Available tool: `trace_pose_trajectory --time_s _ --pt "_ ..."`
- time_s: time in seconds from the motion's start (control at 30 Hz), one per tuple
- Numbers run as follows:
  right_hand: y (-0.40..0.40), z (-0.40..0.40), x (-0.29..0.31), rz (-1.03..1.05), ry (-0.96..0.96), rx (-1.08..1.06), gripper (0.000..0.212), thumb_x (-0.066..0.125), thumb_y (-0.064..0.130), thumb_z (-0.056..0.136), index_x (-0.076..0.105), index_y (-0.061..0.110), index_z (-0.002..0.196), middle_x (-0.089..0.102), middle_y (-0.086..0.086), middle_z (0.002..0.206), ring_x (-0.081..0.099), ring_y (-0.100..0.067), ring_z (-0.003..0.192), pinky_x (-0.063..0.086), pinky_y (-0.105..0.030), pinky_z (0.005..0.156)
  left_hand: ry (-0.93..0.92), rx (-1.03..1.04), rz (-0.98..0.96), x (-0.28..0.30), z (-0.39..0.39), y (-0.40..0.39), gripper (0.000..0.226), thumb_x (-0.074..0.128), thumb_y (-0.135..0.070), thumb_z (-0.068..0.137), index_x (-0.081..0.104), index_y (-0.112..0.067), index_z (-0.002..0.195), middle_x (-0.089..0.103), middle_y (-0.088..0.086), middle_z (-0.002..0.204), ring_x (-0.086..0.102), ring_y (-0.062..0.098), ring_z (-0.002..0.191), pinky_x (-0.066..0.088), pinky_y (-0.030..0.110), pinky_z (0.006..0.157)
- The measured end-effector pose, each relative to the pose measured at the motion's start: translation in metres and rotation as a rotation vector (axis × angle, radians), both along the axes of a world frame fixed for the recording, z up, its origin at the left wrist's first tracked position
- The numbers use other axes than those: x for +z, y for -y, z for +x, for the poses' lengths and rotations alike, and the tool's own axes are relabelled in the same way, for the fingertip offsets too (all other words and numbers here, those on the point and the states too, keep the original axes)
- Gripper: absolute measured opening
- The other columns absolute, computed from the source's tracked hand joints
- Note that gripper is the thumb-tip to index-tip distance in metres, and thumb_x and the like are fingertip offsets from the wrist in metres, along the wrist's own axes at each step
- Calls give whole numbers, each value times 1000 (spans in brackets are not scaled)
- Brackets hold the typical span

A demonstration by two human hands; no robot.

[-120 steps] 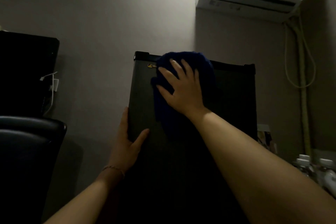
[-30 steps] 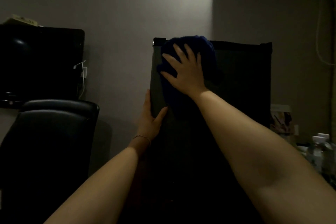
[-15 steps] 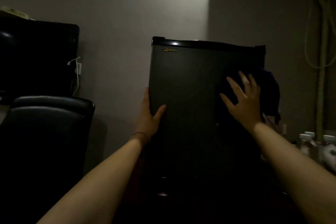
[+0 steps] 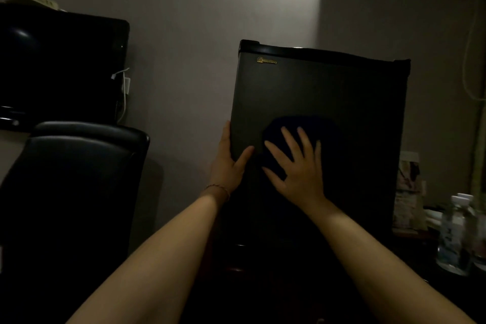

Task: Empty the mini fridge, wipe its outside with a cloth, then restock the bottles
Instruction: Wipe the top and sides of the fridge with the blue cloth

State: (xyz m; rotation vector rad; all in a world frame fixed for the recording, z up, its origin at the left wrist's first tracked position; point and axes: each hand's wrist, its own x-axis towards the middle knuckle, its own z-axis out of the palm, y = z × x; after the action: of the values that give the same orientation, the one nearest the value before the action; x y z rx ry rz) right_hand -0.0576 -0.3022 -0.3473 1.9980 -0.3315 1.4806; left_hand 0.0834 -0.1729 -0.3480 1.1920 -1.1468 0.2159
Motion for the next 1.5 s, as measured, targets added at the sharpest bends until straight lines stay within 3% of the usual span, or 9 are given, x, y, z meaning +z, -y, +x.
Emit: trace_pose_trajectory --time_s 0.07,0.23,0.4,0.7,0.93,1.1,1.2,1.3,1.5 --pt "-2 10 24 -46 -16 34 57 57 54 91 50 34 144 33 -5 160 22 -34 149 15 -68 112 -8 -3 6 1 -1 0 82 58 -38 97 2 -35 157 18 -8 163 25 2 138 27 31 118" --pt "10 -2 75 -75 -12 69 56 56 53 91 52 31 143 37 -6 158 24 -35 148 21 -69 112 -4 31 2 0 -1 1 84 58 -44 95 3 -35 158 16 -8 164 26 12 146 28 38 120" --pt "39 -49 103 72 119 75 57 56 53 92 48 31 145 33 -5 159 19 -34 150 17 -69 114 -12 10 3 1 2 0 84 60 -43 95 3 -38 157 17 -6 164 28 18 146 29 46 119" --pt "74 -109 28 293 287 -20 57 53 50 95 45 26 147 28 -8 161 20 -37 148 21 -69 112 -29 -5 2 1 0 1 84 60 -41 95 2 -40 156 18 -5 163 30 19 144 31 46 118" --pt "71 -113 -59 322 284 -51 60 49 52 92 44 26 146 29 -13 160 22 -41 147 24 -72 108 -24 25 6 0 -1 1 84 59 -42 95 3 -36 157 17 -3 164 28 20 146 28 46 119" --pt "50 -86 -101 281 154 -82 62 49 56 92 40 32 148 21 -9 163 13 -40 150 14 -72 112 -44 21 14 -18 1 1 79 59 -36 96 9 -30 158 20 -2 163 26 18 146 24 39 119" --pt "30 -61 -103 218 54 -74 63 47 59 92 34 38 150 18 -5 164 8 -36 151 7 -69 113 -57 1 48 -34 2 -3 77 57 -37 97 9 -31 157 21 -2 162 26 17 146 25 43 120" --pt "5 -29 -90 119 -76 -43 61 45 60 93 37 39 150 21 -4 164 13 -35 151 9 -69 112 -49 40 74 -46 -3 -7 72 54 -32 100 11 -26 158 21 -2 162 23 9 143 21 32 119" --pt "-6 0 -53 -34 -152 28 59 59 51 92 46 34 147 31 -6 161 20 -34 150 15 -69 111 -68 59 117 -64 -1 -4 68 47 -35 102 9 -27 157 18 1 164 21 17 149 18 26 117"
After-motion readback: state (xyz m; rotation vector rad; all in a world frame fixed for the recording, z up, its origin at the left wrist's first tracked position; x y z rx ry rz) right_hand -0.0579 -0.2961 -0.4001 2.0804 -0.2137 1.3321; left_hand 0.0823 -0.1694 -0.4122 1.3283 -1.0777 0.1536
